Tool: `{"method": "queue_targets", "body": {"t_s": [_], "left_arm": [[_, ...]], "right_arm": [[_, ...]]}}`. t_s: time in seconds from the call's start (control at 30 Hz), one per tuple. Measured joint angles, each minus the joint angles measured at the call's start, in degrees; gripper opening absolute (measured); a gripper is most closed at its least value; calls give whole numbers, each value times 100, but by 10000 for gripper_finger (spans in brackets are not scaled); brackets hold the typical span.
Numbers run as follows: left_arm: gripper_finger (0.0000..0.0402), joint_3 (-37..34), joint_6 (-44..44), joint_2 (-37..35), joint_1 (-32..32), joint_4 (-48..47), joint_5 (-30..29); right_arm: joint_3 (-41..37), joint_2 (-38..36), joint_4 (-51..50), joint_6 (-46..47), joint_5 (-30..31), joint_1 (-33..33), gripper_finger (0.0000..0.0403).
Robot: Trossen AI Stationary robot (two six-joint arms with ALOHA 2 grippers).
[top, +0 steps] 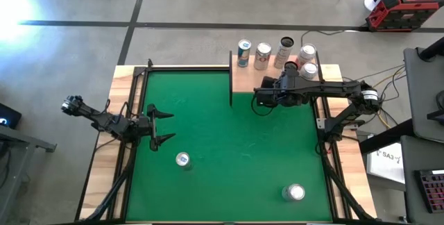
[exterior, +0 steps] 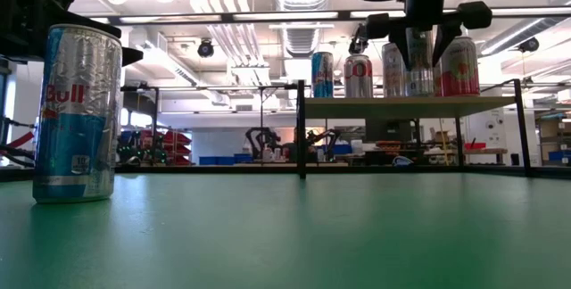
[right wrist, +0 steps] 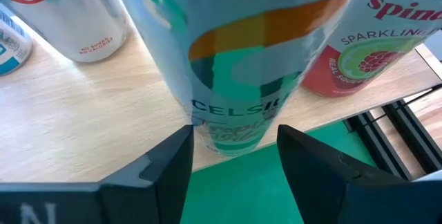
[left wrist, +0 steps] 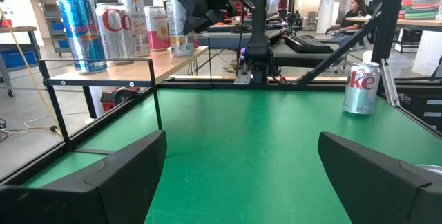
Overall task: Place canned beverage on shelf
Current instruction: Put the white-yellow soda can on the shelf aligned with the other white-yellow soda can
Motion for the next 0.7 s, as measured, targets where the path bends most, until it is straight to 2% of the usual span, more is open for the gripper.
{"method": "queue_targets", "body": {"t_s": [0.3,0.7], "left_arm": [[361,0,0,2,0,1,0],[361,0,0,0,0,0,1]], "right_arm": [[0,8,14,-63,233,-53,199],[-2,224,466,-681,308,-364,198]]}}
